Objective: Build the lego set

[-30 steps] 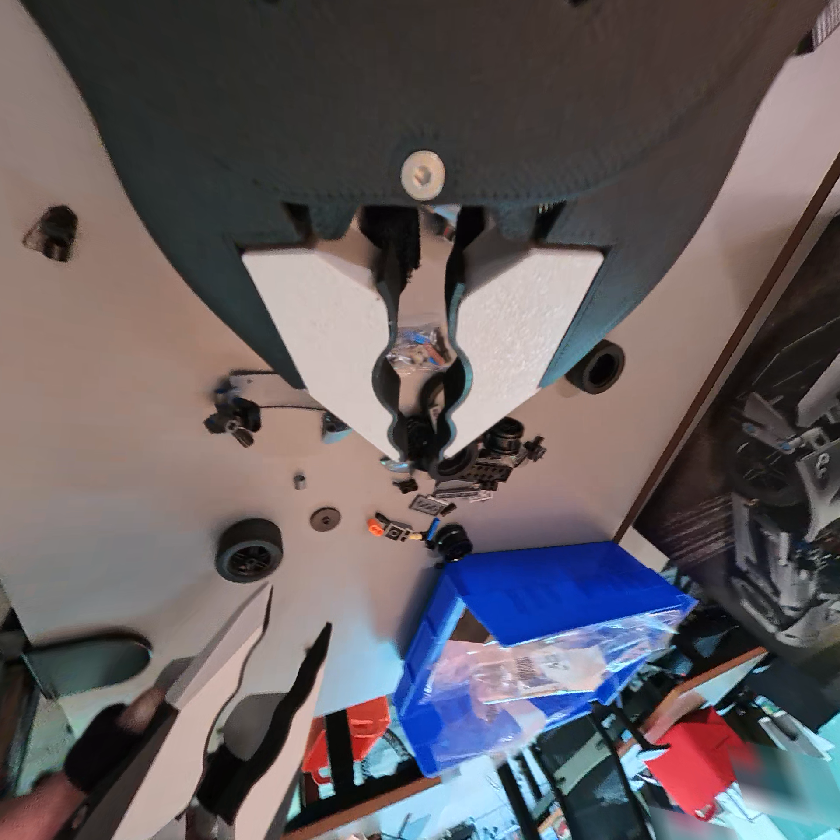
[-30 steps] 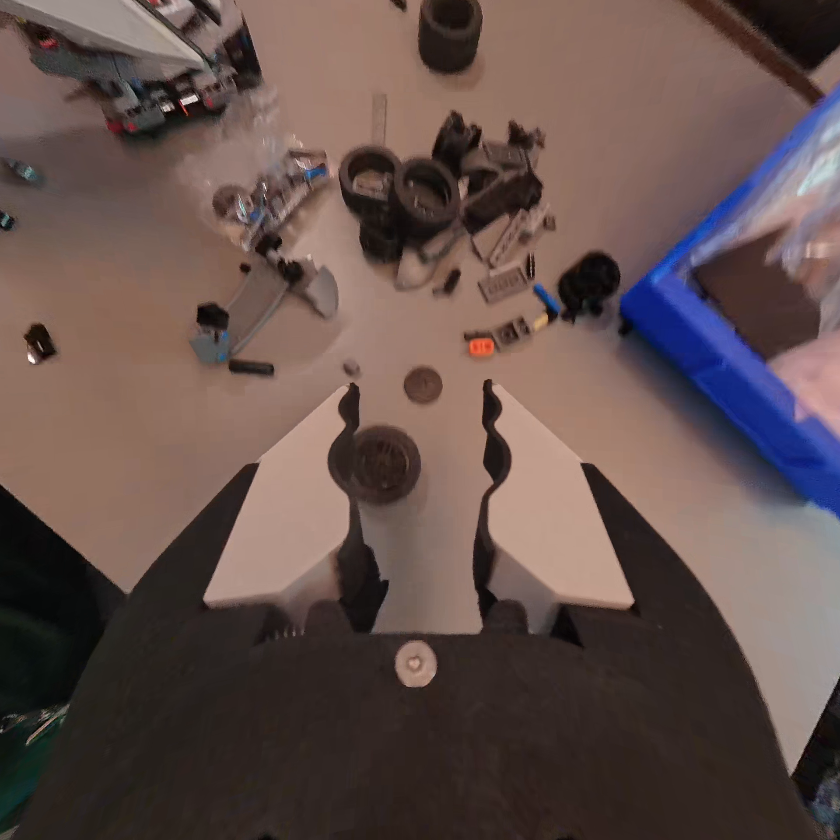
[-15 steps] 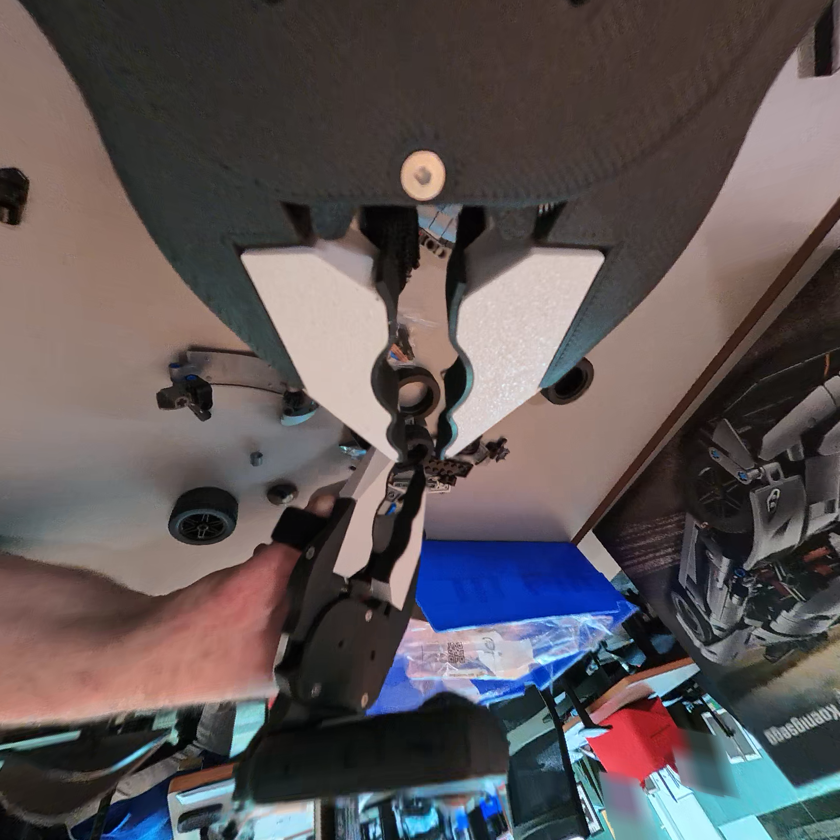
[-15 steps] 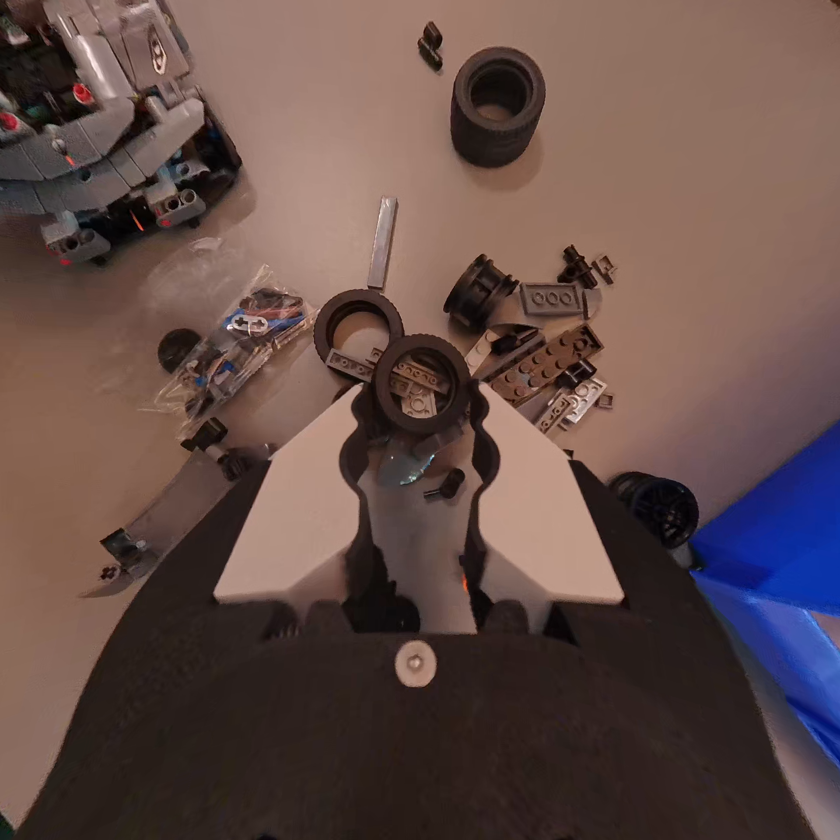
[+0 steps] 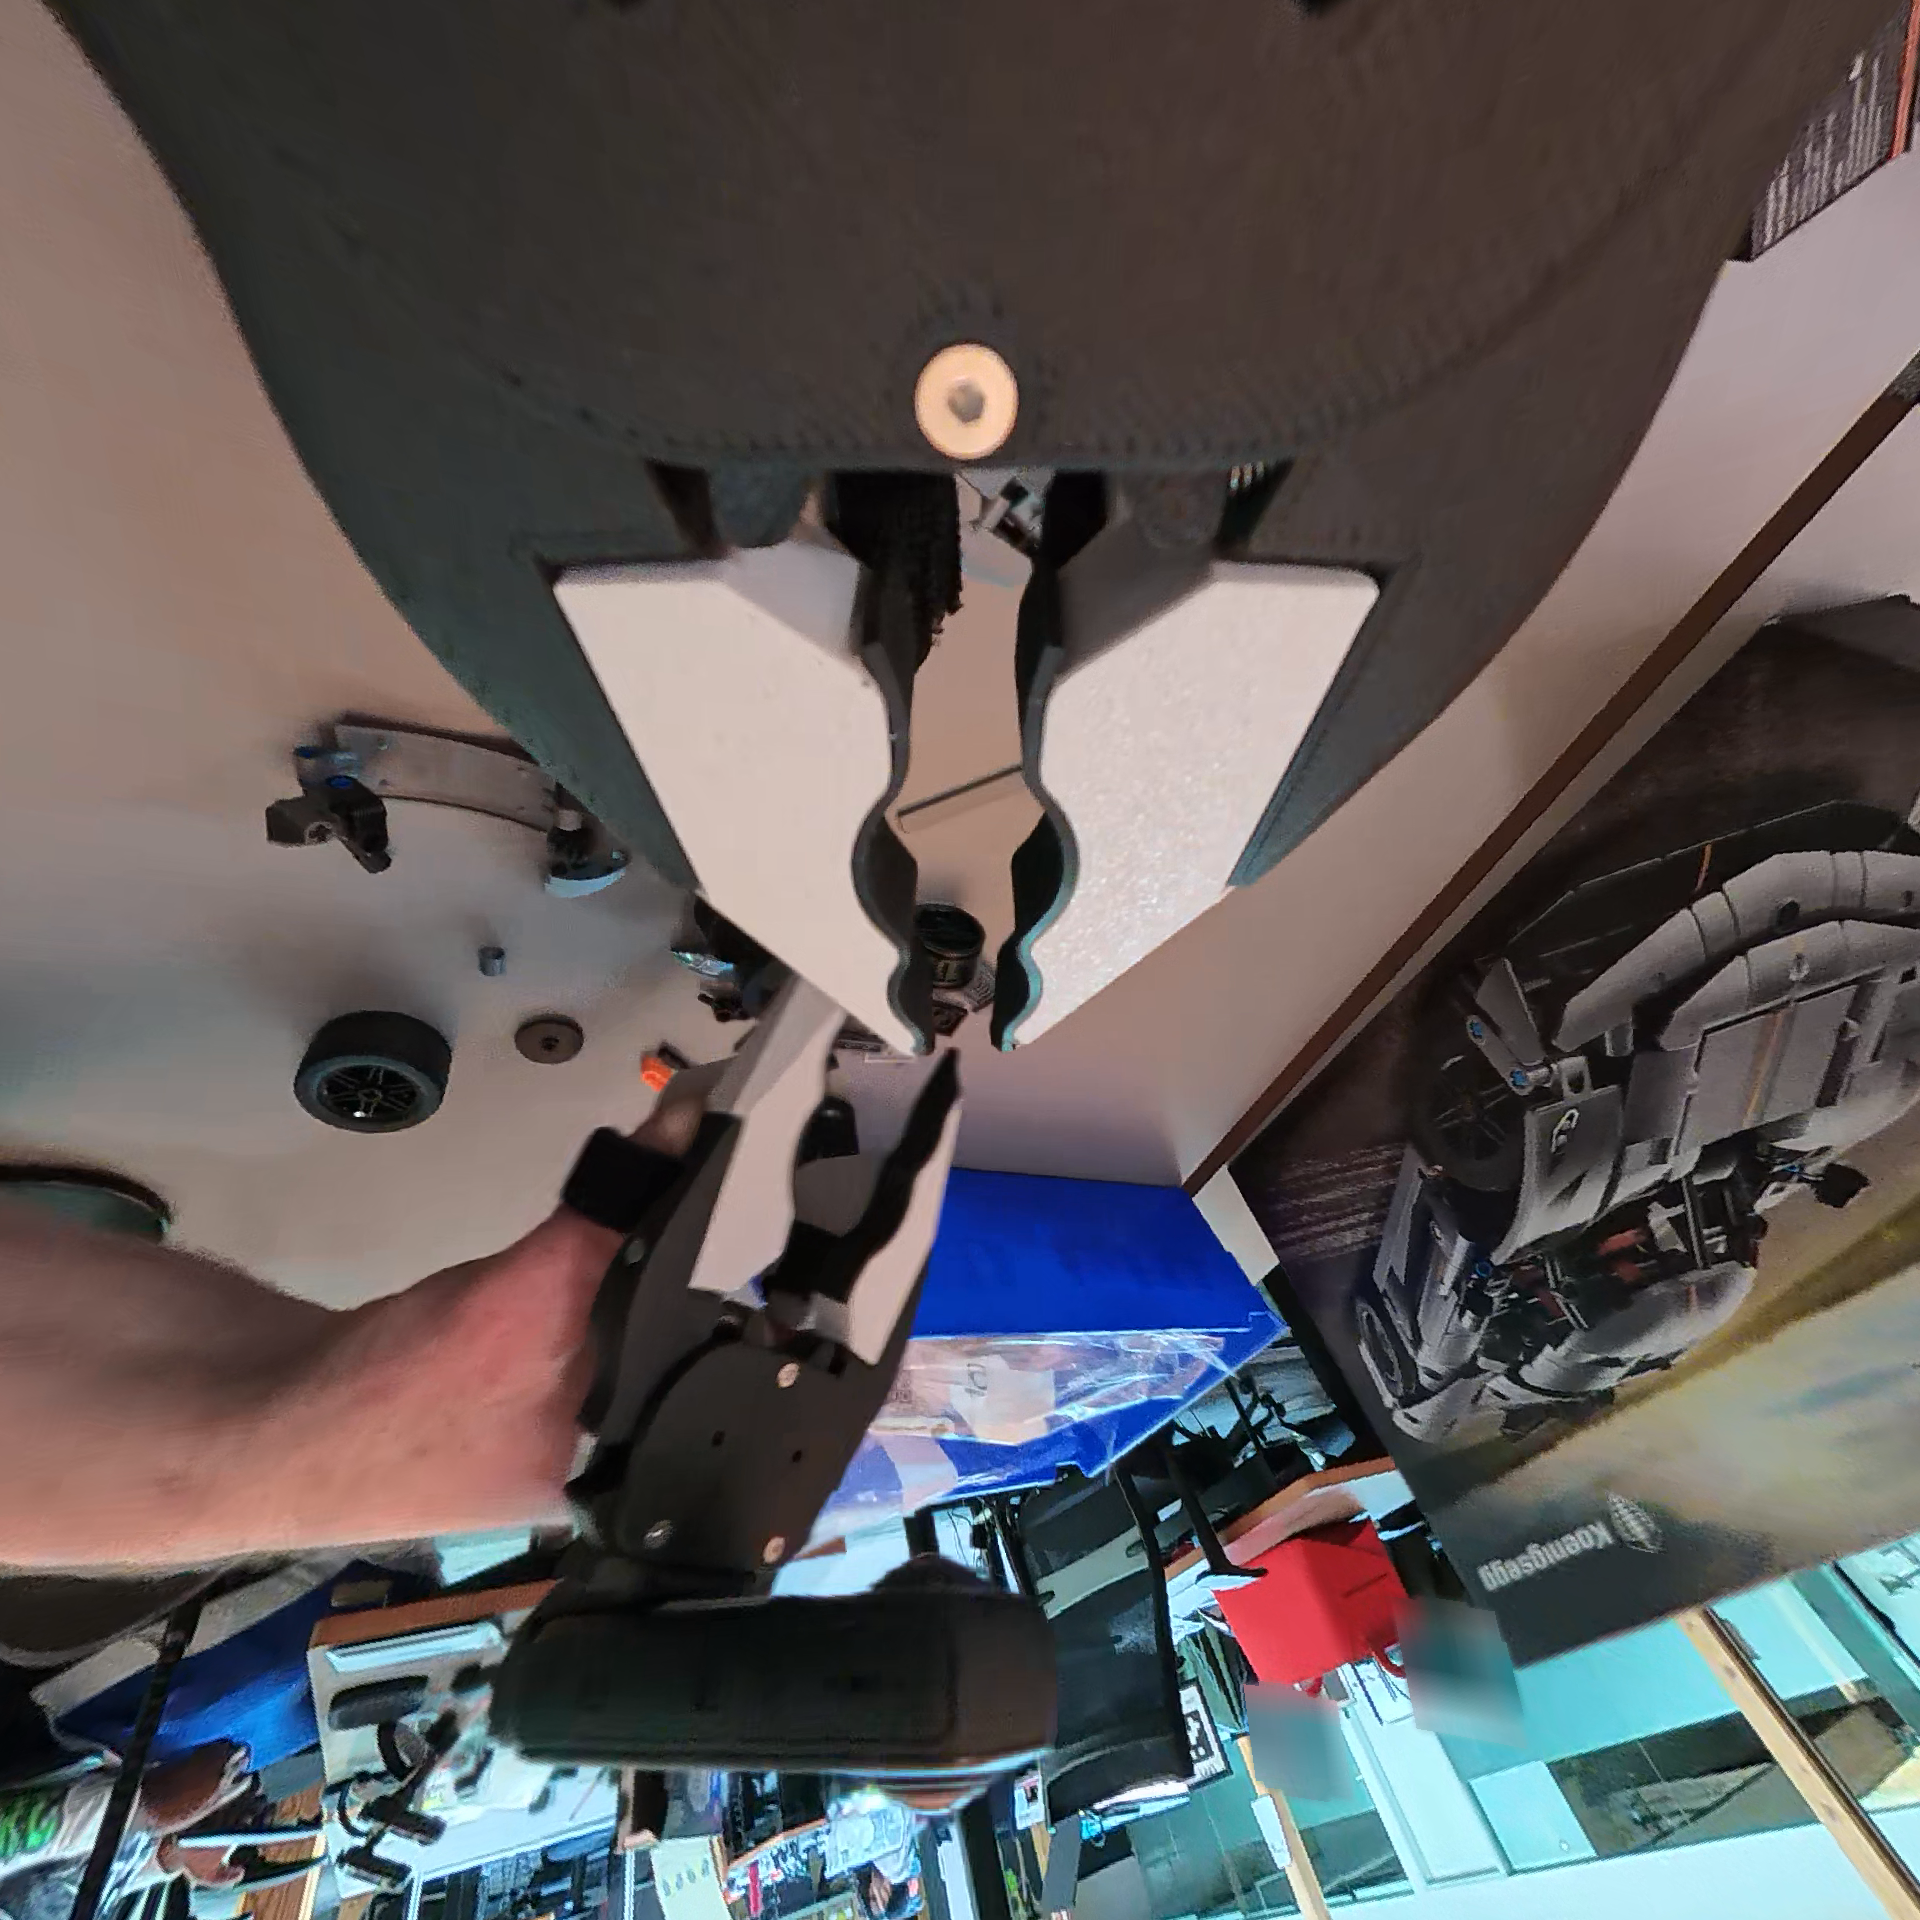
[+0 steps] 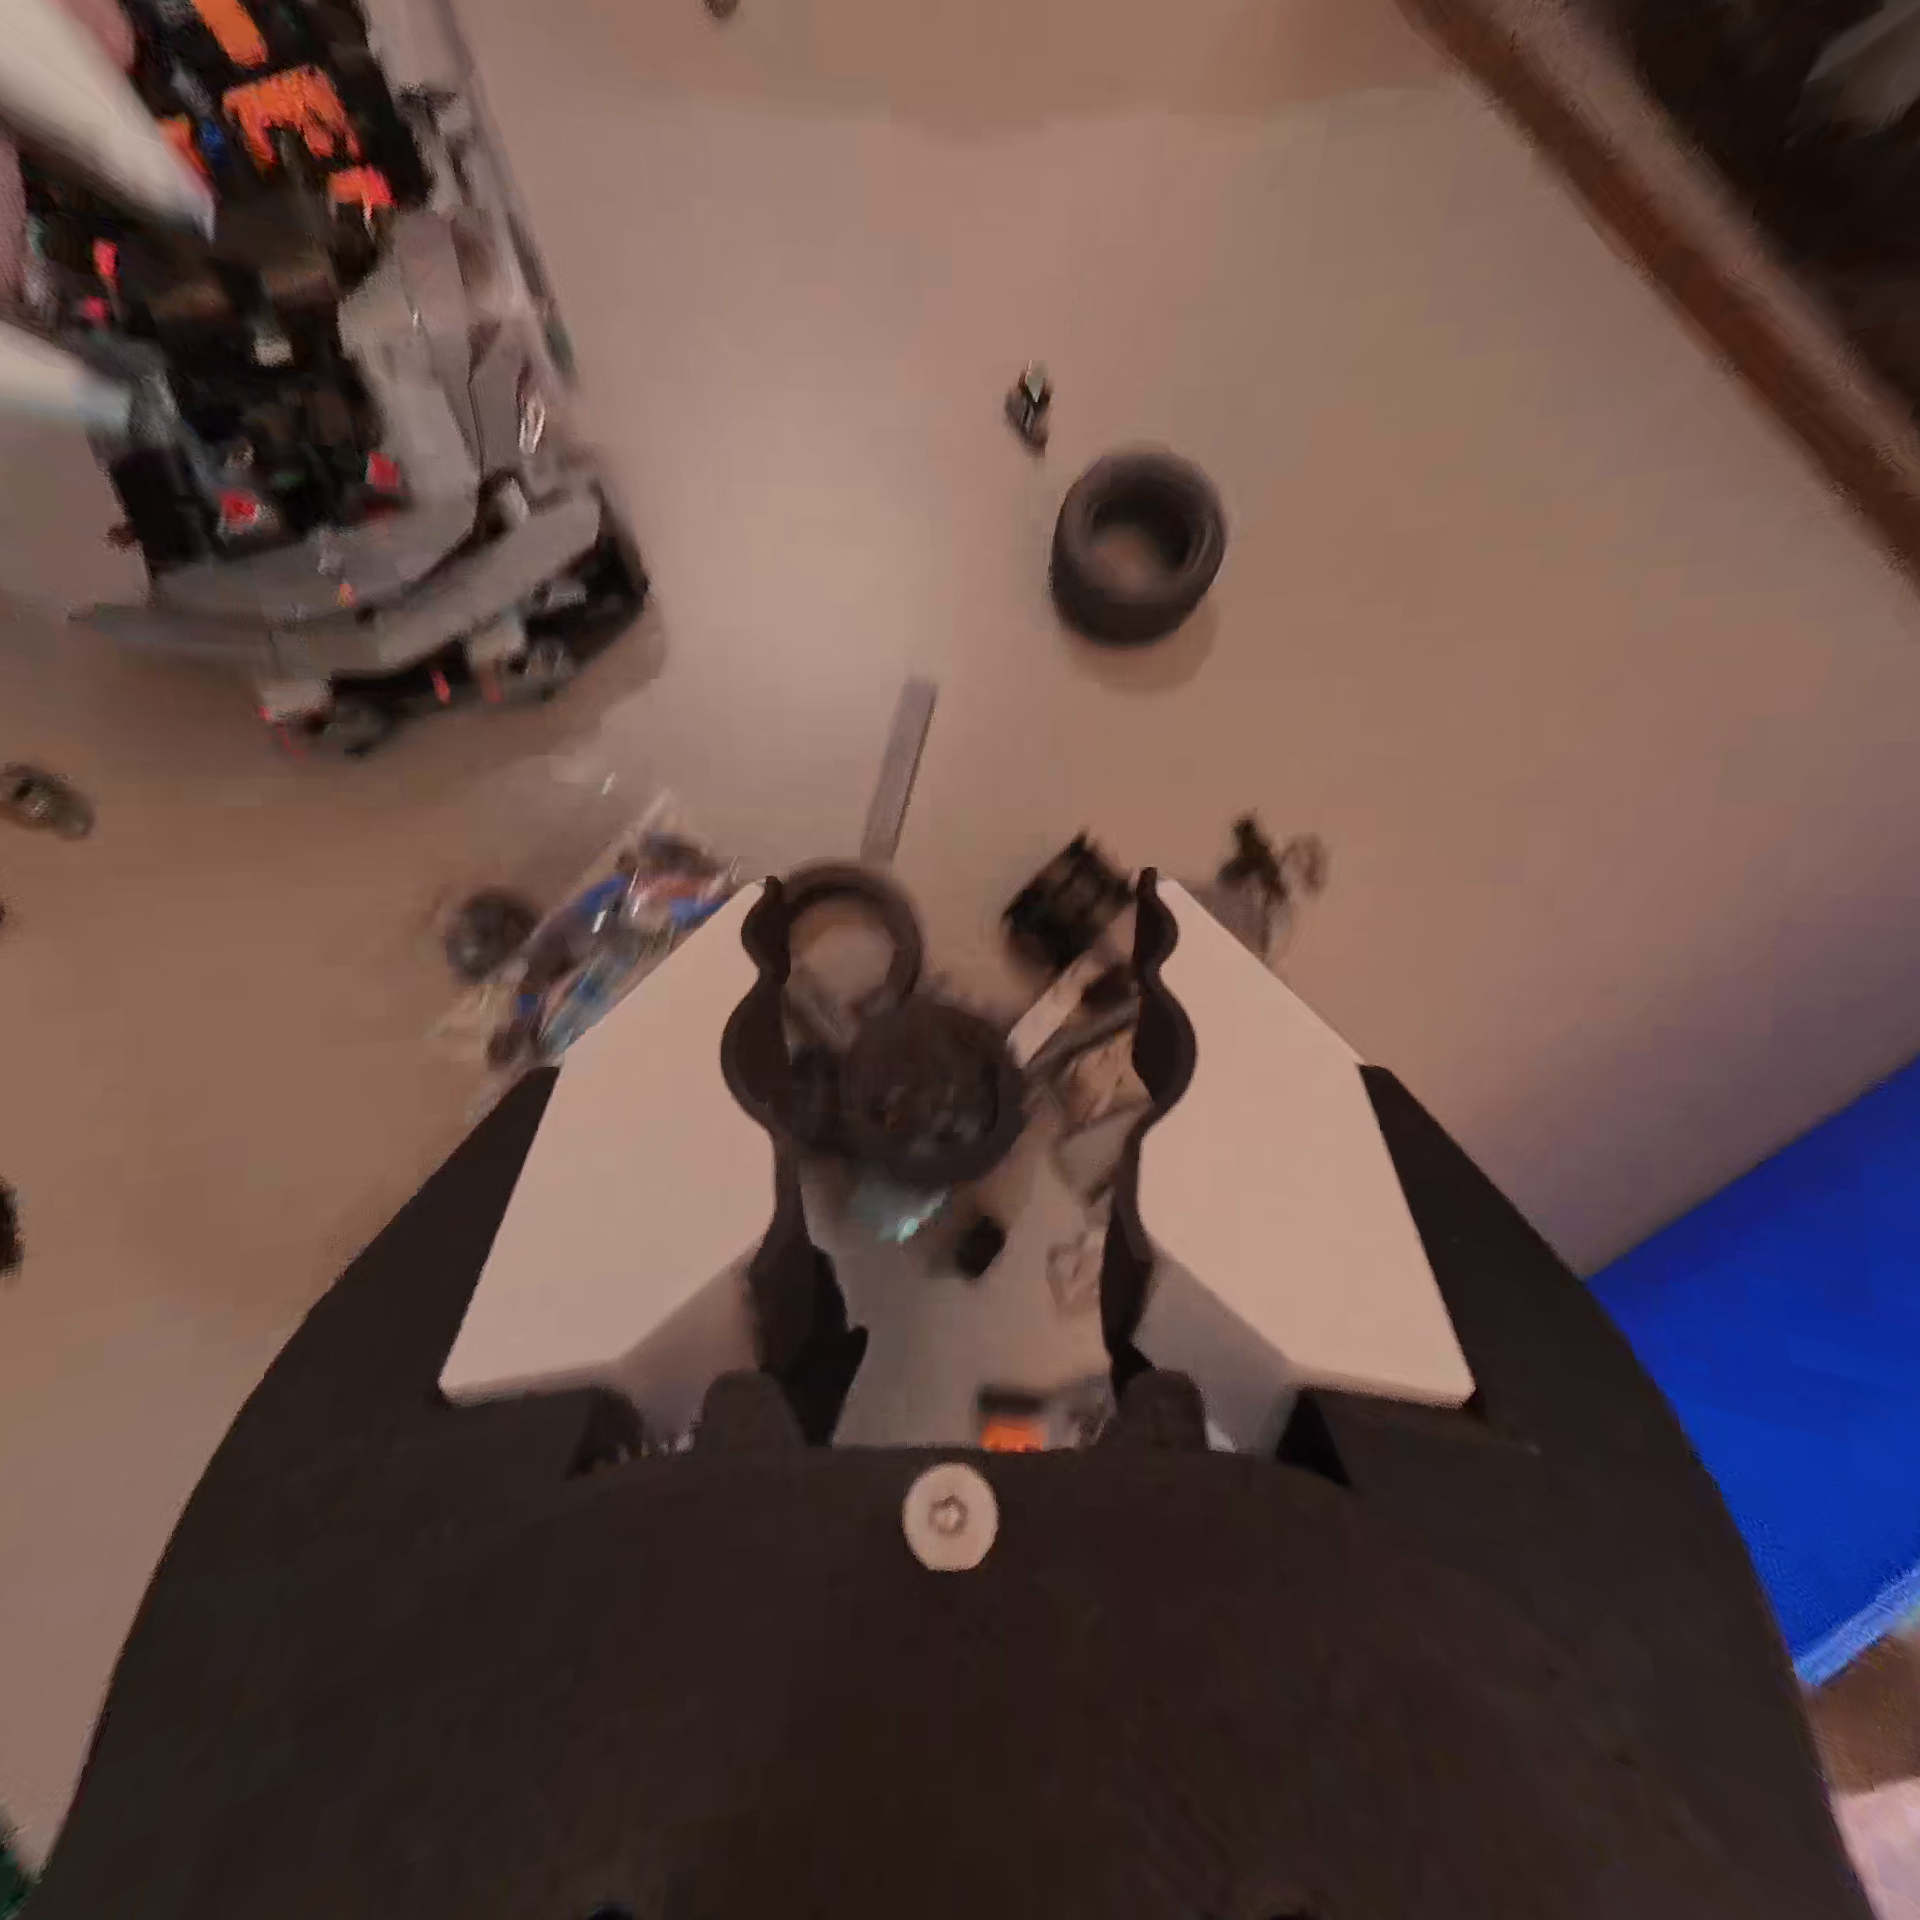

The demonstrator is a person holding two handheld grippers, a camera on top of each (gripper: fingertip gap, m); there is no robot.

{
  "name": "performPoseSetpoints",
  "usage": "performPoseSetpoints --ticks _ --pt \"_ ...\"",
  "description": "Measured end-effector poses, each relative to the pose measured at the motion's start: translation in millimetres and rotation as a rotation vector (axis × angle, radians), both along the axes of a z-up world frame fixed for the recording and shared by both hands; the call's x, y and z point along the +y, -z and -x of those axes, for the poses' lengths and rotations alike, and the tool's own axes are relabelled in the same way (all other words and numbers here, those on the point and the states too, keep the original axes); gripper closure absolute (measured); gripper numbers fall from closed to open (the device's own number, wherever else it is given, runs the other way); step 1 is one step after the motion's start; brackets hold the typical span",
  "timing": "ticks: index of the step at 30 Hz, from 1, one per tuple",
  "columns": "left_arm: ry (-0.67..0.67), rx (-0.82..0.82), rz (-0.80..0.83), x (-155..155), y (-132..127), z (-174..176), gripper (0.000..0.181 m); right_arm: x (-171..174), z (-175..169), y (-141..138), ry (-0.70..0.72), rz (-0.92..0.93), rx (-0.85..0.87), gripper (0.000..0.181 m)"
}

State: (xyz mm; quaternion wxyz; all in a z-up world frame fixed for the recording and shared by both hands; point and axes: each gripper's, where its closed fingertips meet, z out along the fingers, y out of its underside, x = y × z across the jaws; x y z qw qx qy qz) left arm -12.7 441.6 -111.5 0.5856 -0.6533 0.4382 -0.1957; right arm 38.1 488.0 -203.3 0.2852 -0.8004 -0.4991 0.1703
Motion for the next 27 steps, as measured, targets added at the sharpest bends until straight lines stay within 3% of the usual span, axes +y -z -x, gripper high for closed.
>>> performPoseSetpoints --ticks 3,7,12,17,20,23,27 --pt "-0.010 -0.013 -0.012 2 -7 4 0.172 33 30 -6 -0.015 -0.043 0.008 0.111" --pt "-0.020 -0.027 -0.027 4 -14 10 0.172 75 57 15 -0.024 -0.036 -0.051 0.115" --pt "-0.016 -0.034 -0.027 5 -17 12 0.173 89 74 41 -0.056 0.025 -0.133 0.137" --pt "-0.009 -0.038 -0.036 3 -18 12 0.173 81 73 28 -0.081 0.047 -0.107 0.144" --pt "-0.006 -0.037 -0.043 1 -20 12 0.174 42 62 -10 -0.129 0.057 -0.035 0.145" --pt "0.005 -0.043 -0.039 -1 -20 10 0.173 -21 26 -44 -0.194 0.011 -0.038 0.144" --pt "0.033 -0.046 -0.010 -5 -13 2 0.173 -110 -41 -48 -0.222 -0.025 -0.091 0.144"
